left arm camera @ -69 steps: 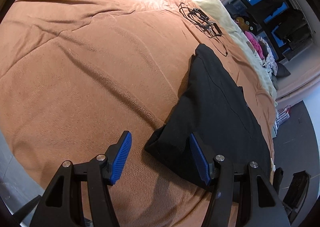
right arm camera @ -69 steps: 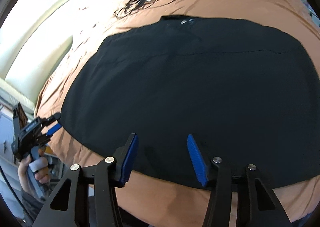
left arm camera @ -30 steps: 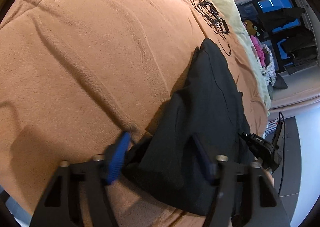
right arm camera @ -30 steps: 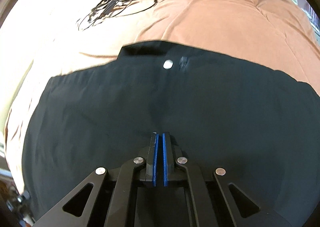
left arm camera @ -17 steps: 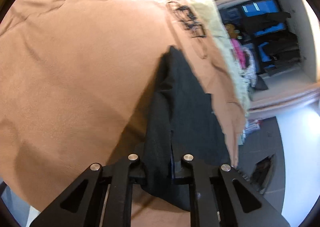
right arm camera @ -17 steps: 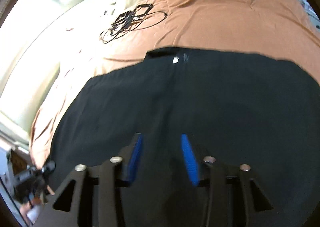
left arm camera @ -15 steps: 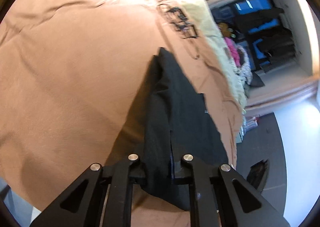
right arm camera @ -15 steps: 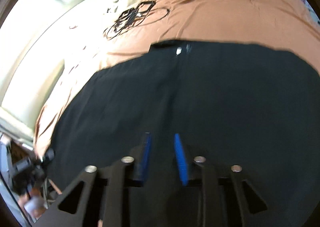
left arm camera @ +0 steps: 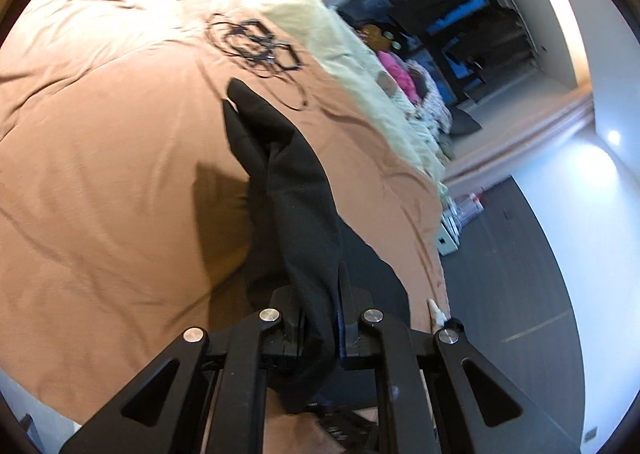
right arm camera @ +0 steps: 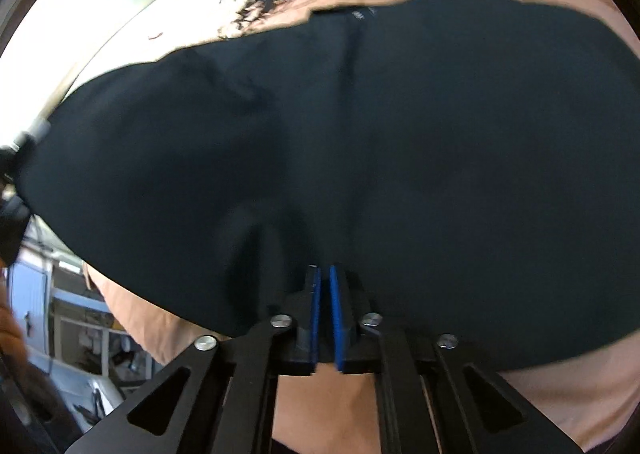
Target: Fold large clothes
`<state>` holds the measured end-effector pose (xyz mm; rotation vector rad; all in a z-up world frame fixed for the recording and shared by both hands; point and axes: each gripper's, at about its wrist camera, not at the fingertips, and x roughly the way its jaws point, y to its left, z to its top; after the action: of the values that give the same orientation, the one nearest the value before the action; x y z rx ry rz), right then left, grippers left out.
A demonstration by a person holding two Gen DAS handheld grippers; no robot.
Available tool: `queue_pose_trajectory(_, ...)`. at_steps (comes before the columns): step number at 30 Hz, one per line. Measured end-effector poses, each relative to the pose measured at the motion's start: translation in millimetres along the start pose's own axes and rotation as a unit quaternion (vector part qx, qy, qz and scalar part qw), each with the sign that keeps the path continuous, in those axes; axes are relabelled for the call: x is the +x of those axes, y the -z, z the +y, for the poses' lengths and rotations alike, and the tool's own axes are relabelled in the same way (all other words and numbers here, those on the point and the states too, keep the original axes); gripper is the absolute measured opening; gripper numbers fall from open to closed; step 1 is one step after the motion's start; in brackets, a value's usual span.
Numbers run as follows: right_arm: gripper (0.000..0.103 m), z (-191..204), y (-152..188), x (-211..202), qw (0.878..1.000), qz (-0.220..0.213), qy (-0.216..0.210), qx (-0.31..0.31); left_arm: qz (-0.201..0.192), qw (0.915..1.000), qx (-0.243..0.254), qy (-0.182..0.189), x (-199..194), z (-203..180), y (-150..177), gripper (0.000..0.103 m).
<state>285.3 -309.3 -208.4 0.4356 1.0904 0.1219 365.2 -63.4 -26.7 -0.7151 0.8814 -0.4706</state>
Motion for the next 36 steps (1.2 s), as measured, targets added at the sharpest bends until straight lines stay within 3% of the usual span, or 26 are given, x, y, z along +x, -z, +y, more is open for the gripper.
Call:
queue_pose_trajectory(7,0.0,-5,17,-13,1.0,0.015,-0.022,0.013,0.008,0.9982,0.055,0.024,8,-58,4,0.012)
queue_pose_trajectory(10,0.013,-15,17,-41,0.999,-0.006,-0.035,0.02,0.018,0.9964,0.078,0.028,18,-85,8,0.012)
queue_pose_trajectory(12,0.033,-26,19,-66,0.998,-0.028,-0.038,0.03,0.028,0.995,0.091,0.031,28,-101,14,0.012)
queue_pose_trajectory(13,0.035,-32,19,-76,0.998,-0.041,-0.041,0.034,0.033,0.9943,0.096,0.032,34,-107,16,0.012)
queue_pose_trajectory(23,0.036,-117,10,-148,0.987,-0.121,-0.042,0.099,0.088,0.9853,0.142,0.036,91,-164,51,0.012)
queue_pose_trajectory(29,0.036,-166,20,-165,0.979,-0.141,-0.033,0.142,0.151,0.9705,0.184,0.035,145,-197,94,0.012)
queue_pose_trajectory(32,0.036,-187,29,-165,0.976,-0.141,-0.028,0.164,0.205,0.9555,0.212,0.016,177,-206,121,0.016)
queue_pose_trajectory(34,0.045,-197,27,-164,0.974,-0.139,-0.026,0.175,0.235,0.9474,0.216,0.026,187,-205,131,0.025)
queue_pose_trajectory(36,0.074,-208,29,-166,0.971,-0.142,-0.028,0.188,0.249,0.944,0.212,0.042,187,-202,135,0.034)
